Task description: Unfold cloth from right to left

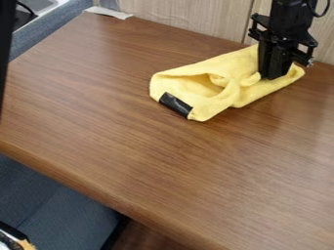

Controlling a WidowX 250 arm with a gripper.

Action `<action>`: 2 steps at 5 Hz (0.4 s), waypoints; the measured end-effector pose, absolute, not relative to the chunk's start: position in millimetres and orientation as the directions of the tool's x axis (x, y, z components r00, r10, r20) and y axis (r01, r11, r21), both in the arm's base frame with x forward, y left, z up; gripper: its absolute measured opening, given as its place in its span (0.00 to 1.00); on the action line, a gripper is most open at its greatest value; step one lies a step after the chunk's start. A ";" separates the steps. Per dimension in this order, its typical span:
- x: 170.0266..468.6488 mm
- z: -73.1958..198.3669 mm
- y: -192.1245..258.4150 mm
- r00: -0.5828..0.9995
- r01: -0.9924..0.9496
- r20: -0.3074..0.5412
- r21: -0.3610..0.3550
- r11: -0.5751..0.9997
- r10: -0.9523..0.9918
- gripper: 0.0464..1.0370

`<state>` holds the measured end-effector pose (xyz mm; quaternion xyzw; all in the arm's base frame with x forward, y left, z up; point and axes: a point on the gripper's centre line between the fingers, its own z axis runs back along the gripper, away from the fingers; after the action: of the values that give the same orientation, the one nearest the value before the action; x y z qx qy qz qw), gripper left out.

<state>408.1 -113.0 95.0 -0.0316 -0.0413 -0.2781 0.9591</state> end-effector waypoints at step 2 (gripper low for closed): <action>406.3 98.8 -107.0 0.854 0.517 0.096 -0.033 0.856 -0.512 0.02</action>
<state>406.3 -107.0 98.8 -0.0287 -0.0419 -0.2671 0.9623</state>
